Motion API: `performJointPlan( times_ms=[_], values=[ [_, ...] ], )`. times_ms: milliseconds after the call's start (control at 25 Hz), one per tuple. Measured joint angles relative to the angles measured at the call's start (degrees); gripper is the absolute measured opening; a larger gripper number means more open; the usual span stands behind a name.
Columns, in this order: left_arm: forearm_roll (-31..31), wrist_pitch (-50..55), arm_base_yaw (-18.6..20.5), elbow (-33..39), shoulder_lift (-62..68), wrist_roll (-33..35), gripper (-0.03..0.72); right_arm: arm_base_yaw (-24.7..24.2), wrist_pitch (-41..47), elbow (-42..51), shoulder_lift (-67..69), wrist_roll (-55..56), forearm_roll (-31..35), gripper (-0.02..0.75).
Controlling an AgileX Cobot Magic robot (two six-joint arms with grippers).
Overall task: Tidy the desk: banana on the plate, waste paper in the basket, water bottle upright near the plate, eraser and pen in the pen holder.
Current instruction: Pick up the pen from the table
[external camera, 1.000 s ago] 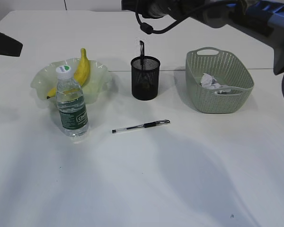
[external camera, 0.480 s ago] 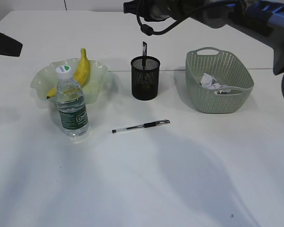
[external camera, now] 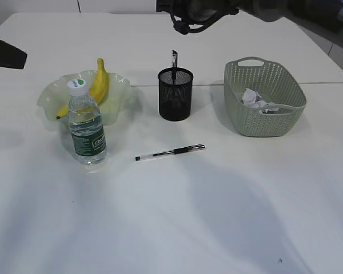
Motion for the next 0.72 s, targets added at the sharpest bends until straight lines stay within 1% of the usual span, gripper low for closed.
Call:
performJointPlan(
  times_ms=[160,400,600,720],
  values=[
    [0.11,0.00,0.00,0.00,0.00,0.00,0.233,0.00,5.55,0.00,-0.12,0.00,5.07,0.019],
    [0.04,0.00,0.00,0.00,0.00,0.00,0.233,0.00,14.46,0.00,-0.12,0.00,10.39,0.019],
    [0.04,0.00,0.00,0.00,0.00,0.00,0.233,0.00,23.33,0.00,-0.12,-0.08,17.17,0.019],
    [0.04,0.00,0.00,0.00,0.00,0.00,0.233,0.00,28.67,0.00,-0.12,-2.44,20.79,0.019]
  ],
)
